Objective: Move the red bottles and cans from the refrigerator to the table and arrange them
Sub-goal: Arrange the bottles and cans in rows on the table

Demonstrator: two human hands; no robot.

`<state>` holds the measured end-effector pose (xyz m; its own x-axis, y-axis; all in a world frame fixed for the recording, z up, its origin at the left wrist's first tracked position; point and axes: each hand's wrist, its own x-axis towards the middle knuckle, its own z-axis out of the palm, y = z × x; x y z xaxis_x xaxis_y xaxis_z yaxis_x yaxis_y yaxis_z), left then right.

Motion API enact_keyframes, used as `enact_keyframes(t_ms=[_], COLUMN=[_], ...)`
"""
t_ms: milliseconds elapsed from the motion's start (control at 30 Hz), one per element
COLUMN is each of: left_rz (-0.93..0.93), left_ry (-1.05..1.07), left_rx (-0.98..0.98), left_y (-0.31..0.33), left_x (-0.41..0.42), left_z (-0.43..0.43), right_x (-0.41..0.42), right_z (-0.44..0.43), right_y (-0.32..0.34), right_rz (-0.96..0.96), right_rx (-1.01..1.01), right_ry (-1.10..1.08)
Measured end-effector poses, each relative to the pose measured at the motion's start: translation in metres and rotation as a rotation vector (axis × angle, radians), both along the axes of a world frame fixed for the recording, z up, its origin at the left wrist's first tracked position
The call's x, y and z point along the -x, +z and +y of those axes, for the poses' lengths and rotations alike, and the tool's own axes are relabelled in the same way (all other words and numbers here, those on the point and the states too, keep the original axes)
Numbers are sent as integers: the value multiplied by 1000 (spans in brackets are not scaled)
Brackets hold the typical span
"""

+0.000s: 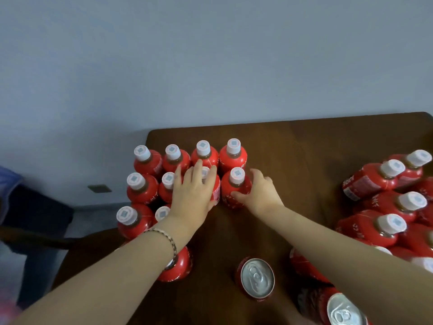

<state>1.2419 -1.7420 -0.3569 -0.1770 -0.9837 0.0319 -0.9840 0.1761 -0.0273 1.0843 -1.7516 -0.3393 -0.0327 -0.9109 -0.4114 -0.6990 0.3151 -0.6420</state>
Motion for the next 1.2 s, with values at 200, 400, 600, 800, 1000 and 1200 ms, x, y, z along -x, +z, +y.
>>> enact_keyframes(t_ms=[200,400,600,800,1000,1200], left_rz=[-142,-148,41,490,177,197], left_ry=[80,88,52,-182,-478,-436], left_rx=[-10,-49,15,-293,-832,-880], left_y=[-4,-5,22,71,81,61], left_x=[1,2,27,85,128,137], left_z=[1,2,28,100,157,189], right_x=[-9,-3,39,117,149,130], right_z=[4,-1,26,78,133,140], right_y=[-20,-21,19,55,45,30], right_rz=[-142,-88,129,507,405,392], right_rx=[7,-120,-4,150,-2,59], right_ry=[-76,-1,227,419,462,317])
